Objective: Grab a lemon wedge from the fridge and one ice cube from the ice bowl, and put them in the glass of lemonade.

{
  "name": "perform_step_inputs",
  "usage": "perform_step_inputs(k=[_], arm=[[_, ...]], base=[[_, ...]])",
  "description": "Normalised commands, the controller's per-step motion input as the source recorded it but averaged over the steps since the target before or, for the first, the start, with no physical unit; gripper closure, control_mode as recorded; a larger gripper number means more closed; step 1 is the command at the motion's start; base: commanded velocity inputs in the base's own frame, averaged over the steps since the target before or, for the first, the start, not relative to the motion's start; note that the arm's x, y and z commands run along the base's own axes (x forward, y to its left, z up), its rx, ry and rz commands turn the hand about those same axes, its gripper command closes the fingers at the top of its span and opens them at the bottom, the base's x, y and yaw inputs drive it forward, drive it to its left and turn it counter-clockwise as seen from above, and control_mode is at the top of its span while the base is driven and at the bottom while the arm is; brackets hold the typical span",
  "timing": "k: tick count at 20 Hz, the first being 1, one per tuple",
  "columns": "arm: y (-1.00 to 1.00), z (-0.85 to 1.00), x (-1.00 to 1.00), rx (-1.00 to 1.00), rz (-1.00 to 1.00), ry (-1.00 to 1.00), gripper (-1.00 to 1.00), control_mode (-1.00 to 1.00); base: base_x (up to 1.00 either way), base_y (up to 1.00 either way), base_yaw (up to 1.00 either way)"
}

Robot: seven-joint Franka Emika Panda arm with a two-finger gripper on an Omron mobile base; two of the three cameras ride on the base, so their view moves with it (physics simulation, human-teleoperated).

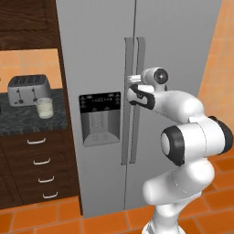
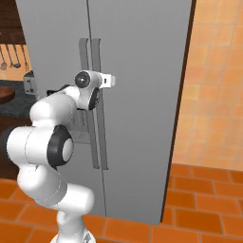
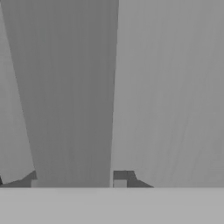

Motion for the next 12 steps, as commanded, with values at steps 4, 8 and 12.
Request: perform_step_inputs(k=[4,8,12], arm=[[-0.97,0.55,-0.27,0.12,-0.14,0.01,1.0,-1.0],[-0.83,0.74,-0.55,0.14,-0.04,0.0,1.0,-1.0],[-0.96,0.67,-0.49,0.15,-0.02,0.0,1.0,-1.0]], base=[[0.0,0.0,0.0],[0.0,0.0,0.0],[0.0,0.0,0.0]])
